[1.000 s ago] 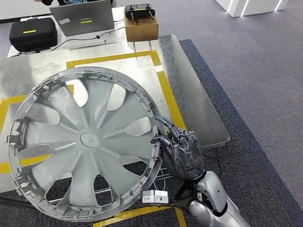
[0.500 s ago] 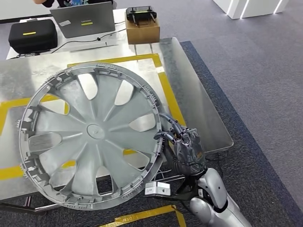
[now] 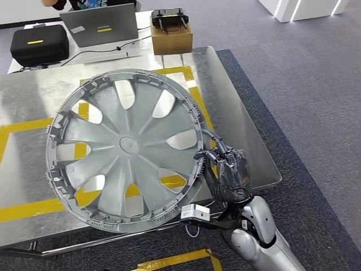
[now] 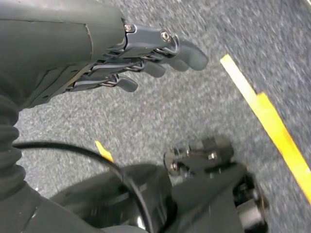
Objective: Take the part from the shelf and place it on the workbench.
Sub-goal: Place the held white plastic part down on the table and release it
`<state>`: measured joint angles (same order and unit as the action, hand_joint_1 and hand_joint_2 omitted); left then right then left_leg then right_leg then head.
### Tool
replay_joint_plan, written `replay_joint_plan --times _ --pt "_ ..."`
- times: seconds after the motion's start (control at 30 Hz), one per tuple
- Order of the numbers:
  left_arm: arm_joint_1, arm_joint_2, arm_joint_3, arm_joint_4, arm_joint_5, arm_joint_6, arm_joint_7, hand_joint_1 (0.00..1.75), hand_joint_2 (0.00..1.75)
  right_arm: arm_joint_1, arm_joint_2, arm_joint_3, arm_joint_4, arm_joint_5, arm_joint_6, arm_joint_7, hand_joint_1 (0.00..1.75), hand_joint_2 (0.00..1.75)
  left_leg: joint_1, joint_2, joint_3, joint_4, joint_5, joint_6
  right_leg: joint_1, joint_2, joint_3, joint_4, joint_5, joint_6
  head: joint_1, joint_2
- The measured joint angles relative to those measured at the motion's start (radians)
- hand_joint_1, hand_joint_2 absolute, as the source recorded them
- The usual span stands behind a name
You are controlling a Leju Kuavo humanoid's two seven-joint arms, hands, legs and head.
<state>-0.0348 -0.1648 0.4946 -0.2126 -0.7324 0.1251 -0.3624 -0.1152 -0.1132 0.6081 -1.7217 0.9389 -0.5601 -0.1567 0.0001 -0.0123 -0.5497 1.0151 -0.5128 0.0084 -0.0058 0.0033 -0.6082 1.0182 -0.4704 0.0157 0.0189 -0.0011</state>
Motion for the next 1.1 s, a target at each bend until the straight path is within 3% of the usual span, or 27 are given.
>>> replay_joint_plan --times 0.07,0.1,0.17,0.2,0.23,0.27,0.33,0.4,0.57,0.6,0.67,0.73,0.77,0.8,0.87,0.9,0.97,1.1 --pt "0.0 0.0 0.0 0.0 0.0 0.0 0.0 0.0 1.75 0.0 0.0 -0.003 0.001 0.0 0.0 0.0 1.75 1.75 0.001 0.001 -0.009 0.03 -0.022 -0.012 -0.004 -0.001 0.008 -0.006 -0.003 -0.01 -0.003 0.0" --pt "-0.001 0.0 0.0 0.0 0.0 0.0 0.0 0.0 1.75 0.0 0.001 -0.003 0.002 0.0 0.0 0.0 1.75 1.75 0.003 0.002 -0.029 0.074 -0.045 -0.018 -0.006 -0.002 0.013 -0.009 -0.005 -0.014 -0.004 0.0" --pt "0.0 0.0 0.0 0.0 0.0 0.0 0.0 0.0 1.75 -0.001 0.001 -0.003 0.003 0.0 0.0 0.0 1.75 1.75 0.006 0.003 -0.097 0.207 -0.099 -0.026 -0.006 -0.004 0.018 -0.009 -0.011 -0.021 -0.006 0.0" --pt "0.001 0.0 0.001 0.0 0.0 0.0 0.0 0.0 1.75 0.0 0.002 -0.003 0.005 0.0 0.0 0.0 1.75 1.75 0.007 0.003 -0.129 0.261 -0.112 -0.028 -0.005 -0.004 0.021 -0.009 -0.014 -0.023 -0.005 0.0" --pt "0.002 0.0 0.001 0.0 -0.001 0.0 0.0 0.0 1.75 0.0 0.002 -0.003 0.007 0.0 0.001 0.0 1.75 1.75 0.007 0.003 -0.148 0.285 -0.106 -0.029 -0.005 -0.003 0.025 -0.008 -0.017 -0.023 -0.005 0.0" --pt "0.003 0.0 0.001 0.0 -0.001 0.0 0.0 0.0 1.75 0.001 0.002 -0.004 0.01 -0.001 0.001 0.0 1.75 1.75 0.007 0.003 -0.148 0.27 -0.079 -0.028 -0.005 -0.002 0.031 -0.008 -0.021 -0.022 -0.006 0.0" --pt "0.004 0.001 0.002 0.0 -0.004 0.0 0.0 0.0 1.75 0.001 0.005 -0.007 0.013 -0.001 0.007 -0.001 1.75 1.75 0.006 0.003 -0.104 0.152 0.006 -0.022 -0.005 0.0 0.045 -0.009 -0.029 -0.019 -0.005 0.0" --pt "0.003 0.001 0.004 0.0 -0.012 0.0 0.003 0.0 1.75 -0.004 0.009 -0.013 0.018 -0.002 0.017 -0.001 1.75 1.75 0.002 0.003 -0.059 0.045 0.05 -0.012 -0.003 0.001 0.052 -0.008 -0.037 -0.01 -0.006 0.0" --pt "0.0 0.002 0.004 0.0 -0.039 0.001 0.014 0.0 1.75 -0.018 0.019 -0.023 0.04 -0.021 0.056 0.0 1.75 1.75 0.003 0.003 -0.039 -0.001 0.045 0.013 -0.003 0.0 0.043 0.006 -0.053 0.018 -0.004 0.0" --pt "-0.002 0.002 0.004 0.0 -0.044 0.001 0.015 0.0 1.75 -0.024 0.019 -0.025 0.046 -0.028 0.065 0.0 1.75 1.75 0.005 0.003 -0.035 -0.006 0.046 0.019 -0.003 -0.001 0.023 0.044 -0.072 0.022 -0.002 0.0" --pt "-0.006 0.002 0.004 0.0 -0.052 0.0 0.017 0.0 1.75 -0.035 0.019 -0.031 0.062 -0.04 0.082 0.003 1.75 1.75 0.006 0.003 -0.032 -0.008 0.043 0.027 -0.005 -0.002 -0.047 0.174 -0.125 0.028 0.0 0.0" --pt "-0.008 0.003 0.003 0.0 -0.057 -0.003 0.019 0.0 1.75 -0.042 0.019 -0.035 0.081 -0.05 0.096 0.006 1.75 1.75 0.005 0.003 -0.029 -0.007 0.039 0.03 -0.006 -0.002 -0.109 0.269 -0.141 0.032 0.0 0.0" --pt "-0.008 0.003 0.002 0.0 -0.059 -0.004 0.02 0.0 1.75 -0.045 0.019 -0.037 0.09 -0.053 0.101 0.007 1.75 1.75 0.005 0.002 -0.026 -0.006 0.036 0.03 -0.006 -0.002 -0.114 0.265 -0.12 0.032 0.0 0.0" --pt "-0.008 0.003 0.001 0.0 -0.061 -0.005 0.022 0.0 1.75 -0.049 0.019 -0.038 0.099 -0.055 0.105 0.007 1.75 1.75 0.005 0.001 -0.022 -0.005 0.032 0.028 -0.006 -0.002 -0.1 0.22 -0.083 0.031 0.0 0.0" --pt "-0.01 0.003 -0.002 0.0 -0.066 -0.004 0.026 0.0 1.75 -0.061 0.02 -0.041 0.114 -0.06 0.111 0.008 1.75 1.75 0.003 -0.001 -0.015 -0.001 0.023 0.022 -0.005 -0.003 -0.041 0.087 -0.011 0.026 0.0 0.0" --pt "-0.011 0.003 -0.003 0.0 -0.069 -0.005 0.029 0.0 1.75 -0.069 0.022 -0.042 0.123 -0.064 0.115 0.009 1.75 1.75 0.001 -0.001 -0.015 0.002 0.02 0.018 -0.004 -0.003 -0.017 0.036 0.005 0.022 0.0 0.0" --pt "-0.013 0.004 -0.005 0.0 -0.077 -0.01 0.033 0.0 1.75 -0.084 0.028 -0.046 0.143 -0.07 0.125 0.014 1.75 1.75 -0.003 -0.001 -0.021 0.007 0.02 0.013 -0.003 -0.002 0.002 0.001 0.006 0.018 -0.001 0.0" --pt "-0.017 0.007 -0.019 0.0 -0.101 -0.027 0.036 0.0 1.75 -0.115 0.035 -0.053 0.192 -0.08 0.147 0.024 1.75 1.75 -0.004 0.0 -0.019 0.0 0.024 0.014 -0.003 0.003 0.0 -0.005 0.006 0.014 -0.002 0.0"
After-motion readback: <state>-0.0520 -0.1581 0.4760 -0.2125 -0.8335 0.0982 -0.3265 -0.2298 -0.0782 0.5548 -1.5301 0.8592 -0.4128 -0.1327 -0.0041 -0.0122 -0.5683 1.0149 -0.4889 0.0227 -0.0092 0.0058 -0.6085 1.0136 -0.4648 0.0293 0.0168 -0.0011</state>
